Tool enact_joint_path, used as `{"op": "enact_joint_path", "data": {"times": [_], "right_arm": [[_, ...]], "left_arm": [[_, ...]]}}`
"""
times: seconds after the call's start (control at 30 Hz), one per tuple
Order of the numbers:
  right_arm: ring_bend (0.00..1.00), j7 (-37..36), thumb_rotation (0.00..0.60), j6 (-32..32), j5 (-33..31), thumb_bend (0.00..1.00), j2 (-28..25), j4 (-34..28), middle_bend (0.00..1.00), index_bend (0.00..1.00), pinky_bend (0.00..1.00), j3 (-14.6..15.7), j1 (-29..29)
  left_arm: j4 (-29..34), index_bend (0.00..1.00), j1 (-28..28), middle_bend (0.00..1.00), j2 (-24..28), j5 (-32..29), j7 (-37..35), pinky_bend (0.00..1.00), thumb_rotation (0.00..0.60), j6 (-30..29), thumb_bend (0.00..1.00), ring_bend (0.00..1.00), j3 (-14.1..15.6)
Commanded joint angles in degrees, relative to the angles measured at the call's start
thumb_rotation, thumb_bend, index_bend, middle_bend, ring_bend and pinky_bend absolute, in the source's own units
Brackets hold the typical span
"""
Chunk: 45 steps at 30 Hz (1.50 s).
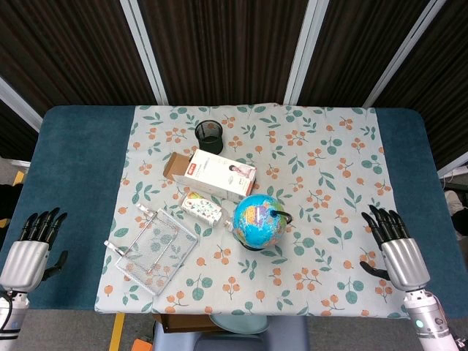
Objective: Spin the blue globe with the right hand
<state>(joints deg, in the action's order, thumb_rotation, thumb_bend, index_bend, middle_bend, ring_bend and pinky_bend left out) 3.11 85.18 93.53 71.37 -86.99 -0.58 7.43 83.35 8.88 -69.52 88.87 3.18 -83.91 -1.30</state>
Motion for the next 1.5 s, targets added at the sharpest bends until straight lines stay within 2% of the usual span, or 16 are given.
{"op": "enact_joint_path", "data": {"times": [0.03, 0.2, 0.3, 0.43, 0.53, 0.87, 1.17, 1.5], "right_arm": [[0.0, 0.01, 0.6, 0.0, 0.73, 0.16, 0.23, 0.14, 0.0, 0.0, 0.0, 0.47, 0.02], [0.0, -1.09, 0.6, 2.22, 4.15, 0.16, 2.26, 1.18, 0.0, 0.0, 0.0, 0.57, 0.52], [0.0, -3.21, 0.6, 2.76, 6.7, 0.16, 2.46, -0.93, 0.0, 0.0, 0.0, 0.23, 2.01], [0.0, -0.52, 0.6, 3.76, 9.56, 0.16, 4.46, -3.42, 0.0, 0.0, 0.0, -2.51, 4.7], [0.0, 1.4, 0.6, 1.5, 10.36, 0.16, 6.4, -5.73, 0.0, 0.0, 0.0, -4.33, 7.68], [0.0, 8.42, 0.6, -11.09, 4.46, 0.16, 12.16, -12.71, 0.0, 0.0, 0.0, -9.13, 16.71], [0.0, 10.72, 0.6, -11.76, 2.23, 0.16, 16.01, -12.06, 0.0, 0.0, 0.0, -10.11, 18.98], [0.0, 10.79, 0.6, -10.82, 0.22, 0.16, 15.65, -10.5, 0.0, 0.0, 0.0, -10.15, 19.18]], "left_arm": [[0.03, 0.0, 0.08, 0.0, 0.03, 0.01, -0.21, 0.04, 0.6, 0.24, 0.43, 0.0, 0.08], [-0.06, 0.0, 0.49, 0.0, 0.03, 0.29, -0.73, 0.04, 0.6, 1.0, 0.42, 0.0, 0.31], [-0.03, 0.0, 0.62, 0.0, 0.17, 0.27, -1.16, 0.04, 0.6, 1.19, 0.42, 0.0, 0.28], [0.43, 0.0, 0.58, 0.0, 0.36, 0.52, -1.1, 0.04, 0.6, 1.32, 0.42, 0.0, 0.63], [0.71, 0.0, 0.46, 0.0, 0.48, 0.92, -0.88, 0.04, 0.6, 1.07, 0.42, 0.0, 0.87], [1.39, 0.0, 0.08, 0.0, 1.2, 1.63, -1.43, 0.04, 0.6, 0.34, 0.42, 0.0, 1.29], [1.59, 0.0, -0.06, 0.0, 1.6, 1.17, -1.85, 0.04, 0.6, 0.45, 0.42, 0.0, 1.19], [1.63, 0.0, -0.02, 0.0, 1.6, 1.08, -1.65, 0.04, 0.6, 0.68, 0.42, 0.0, 1.19]]}}
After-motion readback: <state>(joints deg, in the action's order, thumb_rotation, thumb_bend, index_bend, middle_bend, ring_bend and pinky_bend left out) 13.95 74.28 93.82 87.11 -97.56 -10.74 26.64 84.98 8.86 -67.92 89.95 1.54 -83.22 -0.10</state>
